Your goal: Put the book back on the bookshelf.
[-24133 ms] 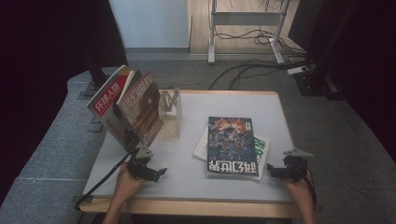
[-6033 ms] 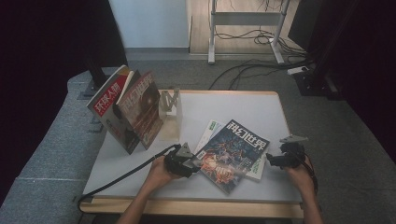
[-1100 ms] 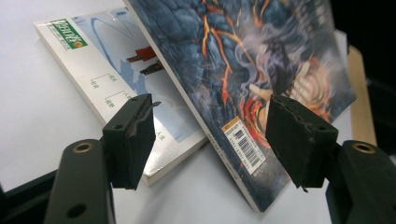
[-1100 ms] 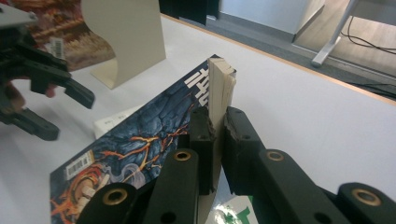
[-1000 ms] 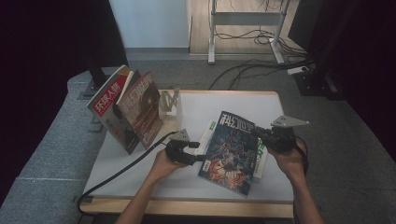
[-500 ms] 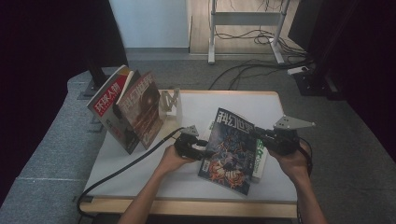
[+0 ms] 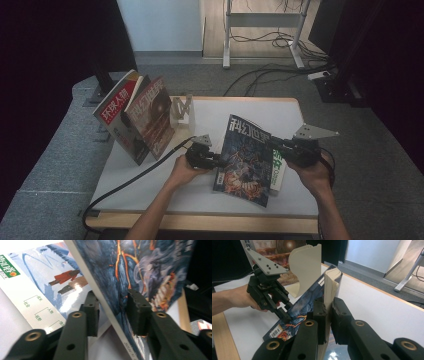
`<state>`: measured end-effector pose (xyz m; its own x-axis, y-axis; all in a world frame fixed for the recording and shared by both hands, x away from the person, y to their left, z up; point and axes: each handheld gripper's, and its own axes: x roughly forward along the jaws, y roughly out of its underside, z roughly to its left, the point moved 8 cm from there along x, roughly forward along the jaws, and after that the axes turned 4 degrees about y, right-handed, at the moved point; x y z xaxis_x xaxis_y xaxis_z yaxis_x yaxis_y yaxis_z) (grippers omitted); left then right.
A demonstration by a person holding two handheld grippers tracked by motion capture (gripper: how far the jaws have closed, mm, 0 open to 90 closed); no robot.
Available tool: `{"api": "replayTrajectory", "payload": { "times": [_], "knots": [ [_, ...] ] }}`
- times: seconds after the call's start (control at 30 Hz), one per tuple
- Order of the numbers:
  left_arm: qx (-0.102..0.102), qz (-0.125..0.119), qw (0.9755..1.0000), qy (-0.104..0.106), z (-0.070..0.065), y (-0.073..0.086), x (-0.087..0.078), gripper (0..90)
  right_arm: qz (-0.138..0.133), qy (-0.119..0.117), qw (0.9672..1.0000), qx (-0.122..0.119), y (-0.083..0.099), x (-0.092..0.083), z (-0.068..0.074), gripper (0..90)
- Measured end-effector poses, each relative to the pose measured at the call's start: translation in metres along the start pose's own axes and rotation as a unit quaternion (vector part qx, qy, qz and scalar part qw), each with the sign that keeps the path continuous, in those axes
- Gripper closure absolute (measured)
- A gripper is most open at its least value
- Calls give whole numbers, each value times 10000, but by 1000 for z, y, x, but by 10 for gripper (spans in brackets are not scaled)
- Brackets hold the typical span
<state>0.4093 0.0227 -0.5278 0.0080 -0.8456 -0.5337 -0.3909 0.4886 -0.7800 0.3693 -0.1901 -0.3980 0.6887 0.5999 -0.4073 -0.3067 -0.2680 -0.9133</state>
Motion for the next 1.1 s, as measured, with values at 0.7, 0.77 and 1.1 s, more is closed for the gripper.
{"api": "replayTrajectory", "payload": {
  "times": [0.7,0.77,1.1],
  "knots": [
    [1172,-367,9920,-285,-36,15,-42,830,-260,3,9997,-33,-15,-9,-1,790],
    [1243,-376,9910,-330,-39,16,-42,830,-293,-37,9996,-16,-15,-9,-1,777],
    [1392,-348,9892,-311,-49,18,-42,824,-272,-170,9995,-43,-6,-7,-1,650]
  ]
}}
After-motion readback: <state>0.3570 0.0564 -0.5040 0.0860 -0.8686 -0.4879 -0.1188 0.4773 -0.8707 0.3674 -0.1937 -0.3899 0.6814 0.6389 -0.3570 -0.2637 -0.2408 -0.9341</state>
